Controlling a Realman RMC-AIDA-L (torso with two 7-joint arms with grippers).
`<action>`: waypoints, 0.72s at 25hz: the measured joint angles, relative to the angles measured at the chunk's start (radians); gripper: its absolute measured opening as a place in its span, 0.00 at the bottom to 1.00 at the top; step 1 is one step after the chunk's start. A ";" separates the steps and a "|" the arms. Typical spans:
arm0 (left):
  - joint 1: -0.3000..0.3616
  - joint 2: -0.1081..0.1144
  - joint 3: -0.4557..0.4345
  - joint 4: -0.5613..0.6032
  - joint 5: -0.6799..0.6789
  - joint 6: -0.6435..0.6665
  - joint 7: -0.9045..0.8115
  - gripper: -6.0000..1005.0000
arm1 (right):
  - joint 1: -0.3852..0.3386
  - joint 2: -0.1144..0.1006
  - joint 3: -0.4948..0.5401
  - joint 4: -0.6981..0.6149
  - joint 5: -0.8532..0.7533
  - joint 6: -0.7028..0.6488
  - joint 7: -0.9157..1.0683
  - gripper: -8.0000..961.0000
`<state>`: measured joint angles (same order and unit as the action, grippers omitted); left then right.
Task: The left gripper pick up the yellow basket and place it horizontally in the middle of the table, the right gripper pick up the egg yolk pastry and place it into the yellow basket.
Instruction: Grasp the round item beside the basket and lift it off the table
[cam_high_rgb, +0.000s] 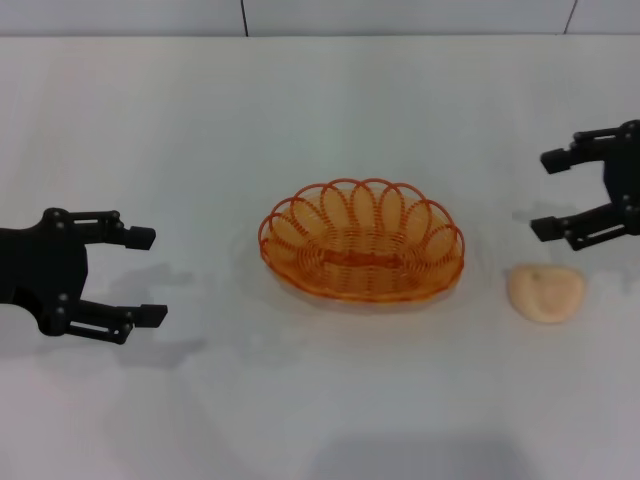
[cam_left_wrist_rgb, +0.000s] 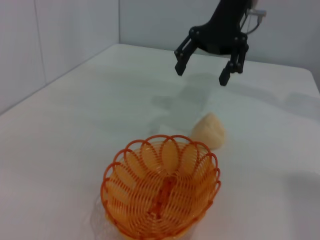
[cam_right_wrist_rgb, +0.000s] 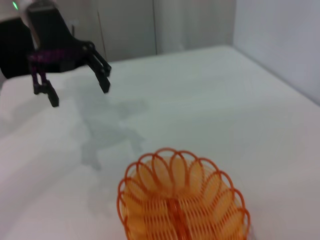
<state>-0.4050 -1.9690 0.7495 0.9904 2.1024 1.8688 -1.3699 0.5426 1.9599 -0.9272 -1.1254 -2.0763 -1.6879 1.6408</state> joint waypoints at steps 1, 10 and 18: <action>0.000 0.000 0.002 0.000 0.002 0.001 0.000 0.87 | 0.005 -0.002 0.000 -0.022 -0.020 -0.011 0.028 0.90; 0.000 -0.001 0.011 -0.001 0.011 0.003 0.011 0.87 | 0.141 0.005 -0.015 -0.101 -0.282 -0.126 0.226 0.90; -0.003 -0.017 0.013 -0.001 0.022 -0.004 0.043 0.87 | 0.177 0.028 -0.155 -0.091 -0.440 -0.122 0.342 0.87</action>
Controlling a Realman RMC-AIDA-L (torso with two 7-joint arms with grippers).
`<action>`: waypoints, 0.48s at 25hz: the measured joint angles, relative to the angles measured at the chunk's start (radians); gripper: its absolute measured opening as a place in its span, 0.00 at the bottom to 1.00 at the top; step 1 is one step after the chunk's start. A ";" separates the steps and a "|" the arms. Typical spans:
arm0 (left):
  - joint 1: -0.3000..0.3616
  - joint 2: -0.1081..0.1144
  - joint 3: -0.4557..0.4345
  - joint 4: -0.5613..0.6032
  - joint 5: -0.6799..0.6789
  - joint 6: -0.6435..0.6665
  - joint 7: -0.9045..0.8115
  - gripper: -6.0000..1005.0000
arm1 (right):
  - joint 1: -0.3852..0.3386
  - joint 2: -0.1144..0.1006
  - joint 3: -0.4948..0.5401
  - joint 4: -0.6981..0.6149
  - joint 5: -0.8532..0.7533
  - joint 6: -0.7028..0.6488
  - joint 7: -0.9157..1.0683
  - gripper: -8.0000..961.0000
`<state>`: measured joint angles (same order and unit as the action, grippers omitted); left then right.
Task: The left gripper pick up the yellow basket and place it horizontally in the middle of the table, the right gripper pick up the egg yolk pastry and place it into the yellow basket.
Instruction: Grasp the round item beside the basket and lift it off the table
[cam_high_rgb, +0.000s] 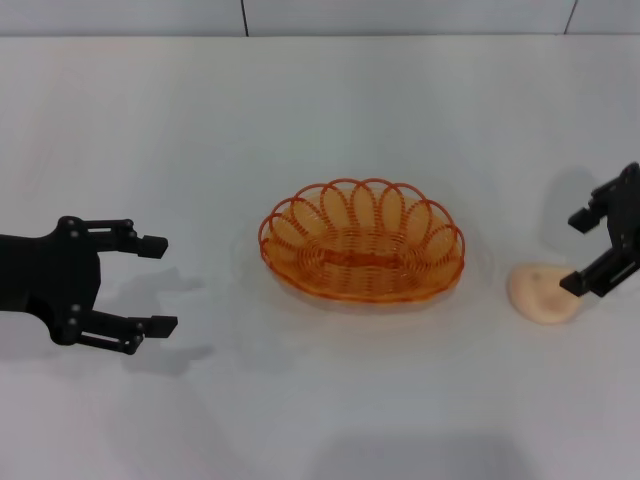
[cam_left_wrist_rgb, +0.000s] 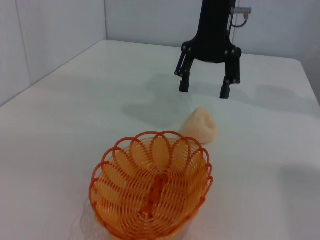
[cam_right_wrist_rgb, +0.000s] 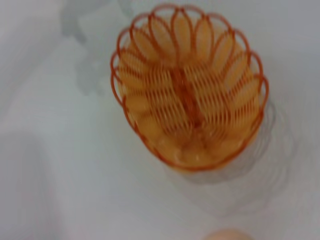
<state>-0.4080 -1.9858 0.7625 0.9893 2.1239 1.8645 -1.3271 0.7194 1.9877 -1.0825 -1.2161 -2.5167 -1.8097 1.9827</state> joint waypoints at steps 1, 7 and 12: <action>0.001 -0.001 0.000 0.000 0.001 -0.001 0.003 0.87 | 0.002 0.008 -0.007 0.000 -0.022 0.002 0.004 0.87; 0.001 -0.002 -0.005 0.000 0.002 -0.003 0.007 0.87 | -0.001 0.024 -0.046 0.014 -0.073 0.038 0.012 0.84; 0.001 -0.005 -0.007 0.002 0.002 -0.011 0.003 0.87 | -0.009 0.025 -0.085 0.057 -0.072 0.090 0.009 0.81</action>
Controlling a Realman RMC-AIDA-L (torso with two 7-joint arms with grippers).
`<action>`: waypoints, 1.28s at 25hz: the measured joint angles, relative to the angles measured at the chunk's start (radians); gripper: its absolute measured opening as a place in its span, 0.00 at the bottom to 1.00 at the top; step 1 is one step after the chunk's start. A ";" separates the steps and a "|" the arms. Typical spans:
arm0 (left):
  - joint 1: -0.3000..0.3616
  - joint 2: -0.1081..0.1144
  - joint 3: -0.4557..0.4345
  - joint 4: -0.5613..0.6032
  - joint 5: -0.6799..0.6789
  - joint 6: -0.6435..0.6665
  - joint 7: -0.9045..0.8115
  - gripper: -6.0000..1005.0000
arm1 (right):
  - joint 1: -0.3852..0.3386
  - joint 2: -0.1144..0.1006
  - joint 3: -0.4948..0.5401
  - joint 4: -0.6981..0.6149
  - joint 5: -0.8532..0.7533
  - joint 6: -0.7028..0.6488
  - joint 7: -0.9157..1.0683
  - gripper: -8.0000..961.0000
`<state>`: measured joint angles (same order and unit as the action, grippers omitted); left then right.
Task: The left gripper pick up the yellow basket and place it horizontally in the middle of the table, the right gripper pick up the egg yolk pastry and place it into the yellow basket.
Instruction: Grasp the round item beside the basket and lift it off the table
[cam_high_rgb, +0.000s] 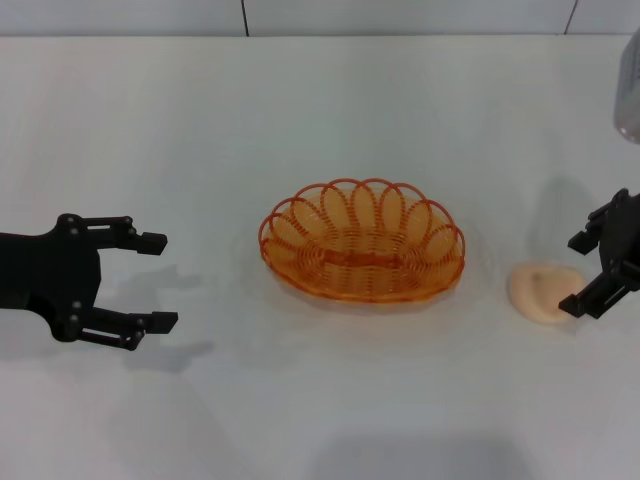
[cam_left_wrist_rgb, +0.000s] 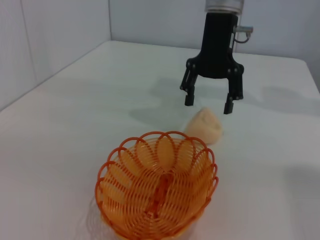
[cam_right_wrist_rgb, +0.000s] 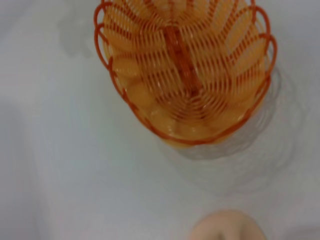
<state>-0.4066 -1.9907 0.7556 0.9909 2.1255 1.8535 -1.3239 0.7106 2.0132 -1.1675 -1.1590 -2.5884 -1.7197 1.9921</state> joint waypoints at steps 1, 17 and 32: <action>0.000 -0.001 0.000 0.000 0.000 -0.002 -0.001 0.87 | 0.002 0.000 -0.006 0.014 -0.001 0.007 -0.001 0.81; -0.008 -0.010 0.002 0.006 -0.001 -0.016 -0.003 0.87 | -0.001 0.001 -0.052 0.056 -0.007 0.028 -0.020 0.69; -0.003 -0.011 0.003 0.008 -0.005 -0.014 0.002 0.87 | -0.009 -0.005 -0.030 -0.009 0.003 -0.020 -0.031 0.15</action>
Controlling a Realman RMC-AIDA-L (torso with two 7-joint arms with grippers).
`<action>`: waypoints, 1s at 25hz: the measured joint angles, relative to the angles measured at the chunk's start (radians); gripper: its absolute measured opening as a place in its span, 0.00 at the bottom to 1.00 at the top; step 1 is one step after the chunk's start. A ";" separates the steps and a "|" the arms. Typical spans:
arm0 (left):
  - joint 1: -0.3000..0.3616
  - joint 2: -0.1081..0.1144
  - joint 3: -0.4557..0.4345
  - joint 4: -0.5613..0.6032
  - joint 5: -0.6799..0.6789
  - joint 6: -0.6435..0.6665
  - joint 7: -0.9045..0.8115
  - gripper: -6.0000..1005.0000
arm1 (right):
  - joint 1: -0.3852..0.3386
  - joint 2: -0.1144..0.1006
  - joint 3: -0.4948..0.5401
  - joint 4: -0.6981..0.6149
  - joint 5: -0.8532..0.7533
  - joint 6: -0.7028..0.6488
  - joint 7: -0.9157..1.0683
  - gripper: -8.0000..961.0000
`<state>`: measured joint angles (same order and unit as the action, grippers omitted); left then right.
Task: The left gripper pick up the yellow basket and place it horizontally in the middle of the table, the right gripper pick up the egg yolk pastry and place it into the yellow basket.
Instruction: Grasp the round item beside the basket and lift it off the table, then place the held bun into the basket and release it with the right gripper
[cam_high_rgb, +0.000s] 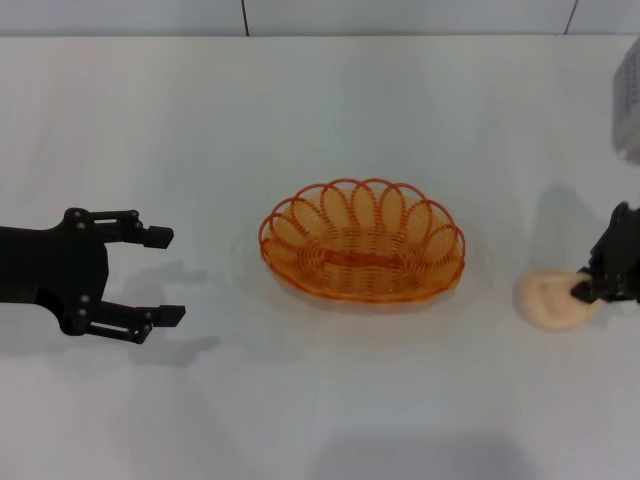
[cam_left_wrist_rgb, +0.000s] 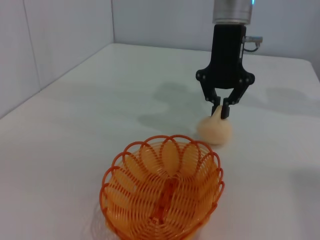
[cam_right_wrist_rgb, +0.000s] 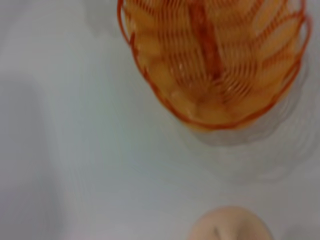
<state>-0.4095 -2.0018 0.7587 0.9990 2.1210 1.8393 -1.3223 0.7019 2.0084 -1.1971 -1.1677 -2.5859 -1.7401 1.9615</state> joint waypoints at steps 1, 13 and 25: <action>0.001 0.000 -0.001 0.001 -0.001 0.002 0.000 0.87 | -0.003 0.000 0.013 -0.020 0.005 -0.017 -0.003 0.13; 0.049 -0.028 -0.007 0.066 -0.012 0.025 0.019 0.87 | -0.003 0.003 0.171 -0.191 0.222 -0.150 -0.027 0.05; 0.083 -0.056 -0.004 0.090 -0.005 0.012 0.020 0.87 | -0.008 0.014 -0.076 -0.143 0.428 0.158 0.050 0.05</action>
<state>-0.3268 -2.0574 0.7542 1.0895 2.1161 1.8516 -1.3020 0.6935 2.0226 -1.2735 -1.3112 -2.1578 -1.5822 2.0117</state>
